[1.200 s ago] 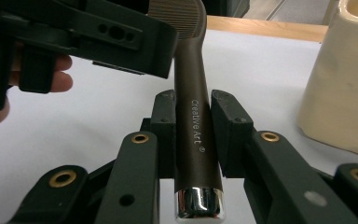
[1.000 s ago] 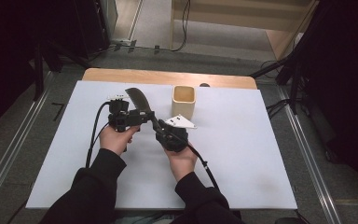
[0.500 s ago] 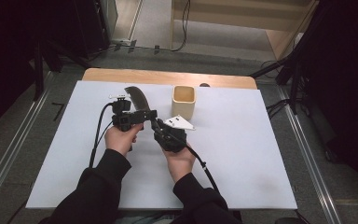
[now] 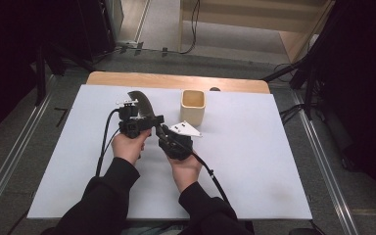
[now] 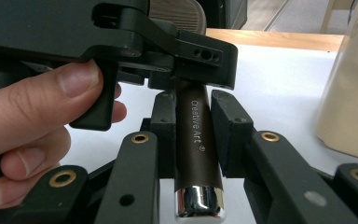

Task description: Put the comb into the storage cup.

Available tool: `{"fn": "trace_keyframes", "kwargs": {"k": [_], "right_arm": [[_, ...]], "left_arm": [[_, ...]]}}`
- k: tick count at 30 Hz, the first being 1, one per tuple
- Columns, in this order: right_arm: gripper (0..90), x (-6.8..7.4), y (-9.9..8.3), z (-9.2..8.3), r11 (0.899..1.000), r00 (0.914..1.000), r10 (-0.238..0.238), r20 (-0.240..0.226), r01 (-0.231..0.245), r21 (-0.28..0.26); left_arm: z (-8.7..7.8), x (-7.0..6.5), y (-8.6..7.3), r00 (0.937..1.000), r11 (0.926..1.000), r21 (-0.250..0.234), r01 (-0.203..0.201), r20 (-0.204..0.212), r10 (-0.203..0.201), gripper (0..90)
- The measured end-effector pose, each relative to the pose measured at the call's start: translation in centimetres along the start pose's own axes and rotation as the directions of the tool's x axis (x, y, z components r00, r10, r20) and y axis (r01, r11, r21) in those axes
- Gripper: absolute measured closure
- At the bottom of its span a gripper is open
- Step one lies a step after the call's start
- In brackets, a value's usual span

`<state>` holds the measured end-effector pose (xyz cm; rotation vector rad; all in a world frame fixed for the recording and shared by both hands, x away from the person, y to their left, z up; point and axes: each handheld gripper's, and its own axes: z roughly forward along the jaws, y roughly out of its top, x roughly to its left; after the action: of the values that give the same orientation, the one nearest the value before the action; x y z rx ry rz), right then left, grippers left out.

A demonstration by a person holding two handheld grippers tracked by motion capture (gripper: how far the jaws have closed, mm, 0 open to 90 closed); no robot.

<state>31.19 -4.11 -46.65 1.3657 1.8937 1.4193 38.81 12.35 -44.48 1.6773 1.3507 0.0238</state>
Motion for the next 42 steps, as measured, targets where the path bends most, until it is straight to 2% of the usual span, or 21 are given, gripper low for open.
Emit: {"fn": "trace_keyframes", "kwargs": {"k": [10,22,26,34,39,42], "right_arm": [[70.1,0.3,-0.2,0.4,1.000,1.0000,0.003,-0.002,-0.003,0.012],[69.9,0.3,-0.2,0.6,1.000,1.0000,-0.001,-0.007,0.001,0.029],[69.6,0.2,-0.2,0.7,0.999,0.9999,-0.004,-0.011,0.004,0.037],[68.2,0.2,-0.2,0.8,0.999,0.9997,-0.001,-0.025,0.002,0.052],[66.9,0.3,-0.2,0.8,0.998,0.9994,-0.021,-0.027,0.022,0.050],[64.8,0.2,-0.2,0.8,0.998,0.9982,-0.019,-0.057,0.022,0.056]], "left_arm": [[-0.2,0.4,0.1,0.9993,0.9994,0.001,0.035,0.014,-0.035,59.2],[-0.4,0.8,0.2,0.9964,0.9982,0.003,0.059,0.061,-0.059,64.0],[-0.5,0.9,0.3,0.9933,0.9972,0.006,0.075,0.087,-0.075,66.0],[-0.6,1.1,0.4,0.9892,0.9960,0.011,0.089,0.116,-0.089,68.6],[-0.8,1.2,0.5,0.9831,0.9935,0.016,0.113,0.144,-0.114,70.6],[-0.9,1.3,0.6,0.9847,0.9941,0.003,0.109,0.137,-0.108,72.2]]}}
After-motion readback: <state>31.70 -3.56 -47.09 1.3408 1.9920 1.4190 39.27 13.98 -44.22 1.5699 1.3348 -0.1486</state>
